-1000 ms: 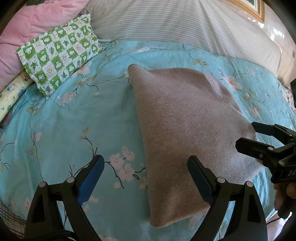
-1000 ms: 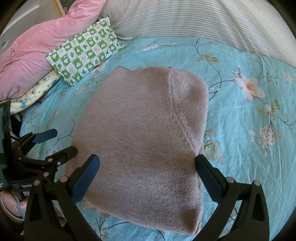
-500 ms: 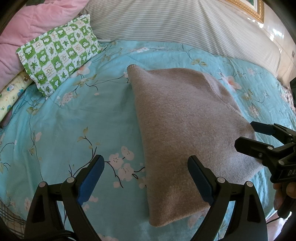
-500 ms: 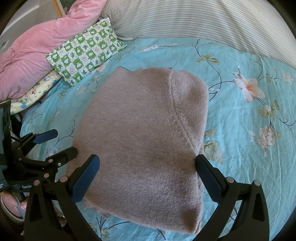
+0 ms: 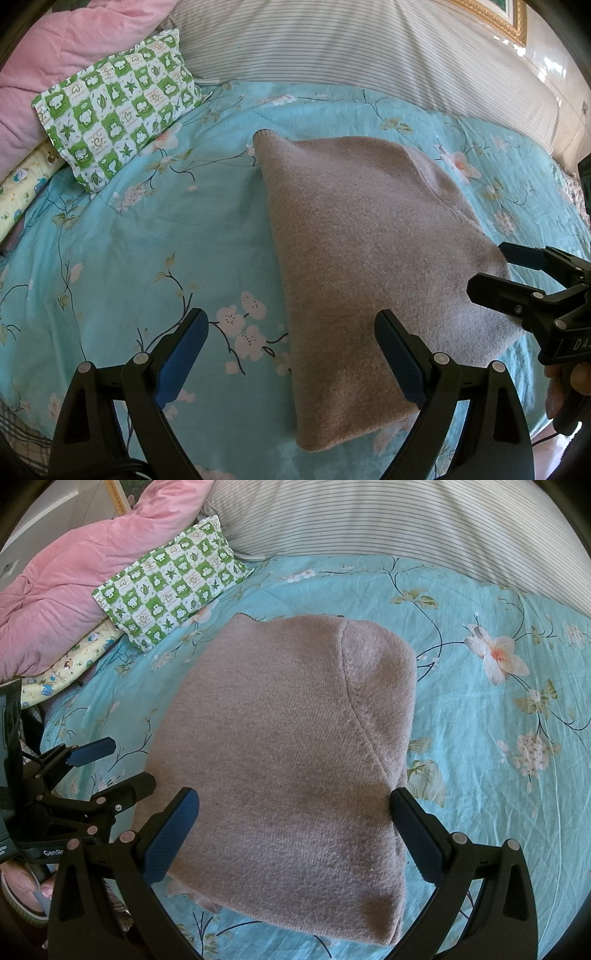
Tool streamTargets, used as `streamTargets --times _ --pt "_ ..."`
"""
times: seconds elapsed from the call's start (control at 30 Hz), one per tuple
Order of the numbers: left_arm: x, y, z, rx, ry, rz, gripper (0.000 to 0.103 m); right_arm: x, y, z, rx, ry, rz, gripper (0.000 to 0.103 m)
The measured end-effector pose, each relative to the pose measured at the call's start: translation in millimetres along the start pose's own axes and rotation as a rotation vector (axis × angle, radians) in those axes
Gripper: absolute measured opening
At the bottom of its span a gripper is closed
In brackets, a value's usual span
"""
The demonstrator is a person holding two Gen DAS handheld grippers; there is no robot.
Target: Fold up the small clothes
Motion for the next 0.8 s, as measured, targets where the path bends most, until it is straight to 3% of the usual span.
streamTargets --times 0.8 --pt "0.2 -0.5 -1.1 -0.001 -0.002 -0.002 0.092 0.8 -0.9 0.7 0.002 0.002 -0.001 0.102"
Point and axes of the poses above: each gripper's, at about its wrist camera, not at the fingertips, and y roughly the way its jaws point, z to its left, x to its top, the point moved 4 cm from there along y, roughly the way its jaws point, and after that the axes turned 8 degrees about -z, right-handed, at the moved point
